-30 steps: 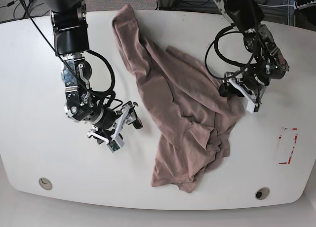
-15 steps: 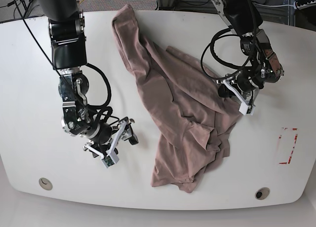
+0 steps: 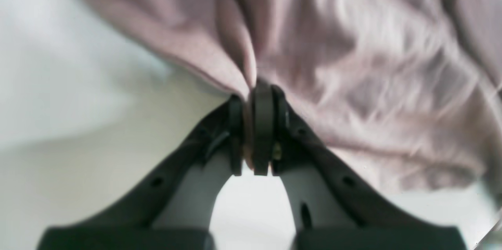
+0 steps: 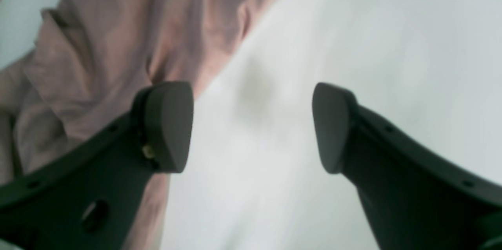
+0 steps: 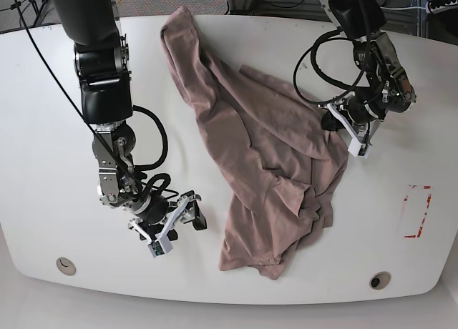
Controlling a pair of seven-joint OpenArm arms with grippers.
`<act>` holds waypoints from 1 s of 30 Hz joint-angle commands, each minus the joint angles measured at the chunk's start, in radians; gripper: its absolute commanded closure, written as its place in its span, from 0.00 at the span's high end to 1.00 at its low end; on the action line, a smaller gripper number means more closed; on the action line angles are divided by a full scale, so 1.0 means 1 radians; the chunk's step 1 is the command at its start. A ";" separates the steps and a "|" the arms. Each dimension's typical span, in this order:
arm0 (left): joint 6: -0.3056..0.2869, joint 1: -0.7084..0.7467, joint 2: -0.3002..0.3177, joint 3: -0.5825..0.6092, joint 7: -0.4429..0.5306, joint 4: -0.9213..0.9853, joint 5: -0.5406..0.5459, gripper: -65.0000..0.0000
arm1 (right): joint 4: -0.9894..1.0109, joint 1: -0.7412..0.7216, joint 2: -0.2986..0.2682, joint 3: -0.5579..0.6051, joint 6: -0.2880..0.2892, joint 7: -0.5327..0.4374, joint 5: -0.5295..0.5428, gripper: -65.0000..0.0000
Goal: Fold the T-shirt properly
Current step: 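Release the fabric with the right gripper and move the left gripper onto the shirt, then close the left gripper on the shirt fabric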
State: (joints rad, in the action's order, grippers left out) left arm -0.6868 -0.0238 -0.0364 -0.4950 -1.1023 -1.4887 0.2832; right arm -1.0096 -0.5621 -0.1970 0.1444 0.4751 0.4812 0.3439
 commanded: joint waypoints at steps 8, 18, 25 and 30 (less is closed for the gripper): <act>-0.011 0.104 0.102 0.042 -0.109 -0.157 -0.063 0.02 | 0.077 -0.049 0.066 -0.006 0.001 -0.094 0.011 0.69; -0.011 0.204 0.218 0.043 -0.109 -0.218 -0.062 0.02 | 0.090 -0.034 0.124 -0.007 0.001 -0.088 0.011 0.69; -0.011 0.239 0.283 0.043 -0.109 -0.218 -0.066 0.02 | 0.090 -0.011 0.153 -0.007 0.000 -0.089 0.011 0.69; -0.011 0.249 0.324 0.043 -0.109 -0.212 -0.068 0.02 | 0.090 0.006 0.163 -0.007 0.000 -0.092 0.011 0.69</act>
State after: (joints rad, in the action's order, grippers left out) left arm -0.6971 0.2268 0.2581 -0.4496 -1.2076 -1.6920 0.2218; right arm -0.9016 -0.5266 -0.0372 0.1413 0.4686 0.4213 0.3416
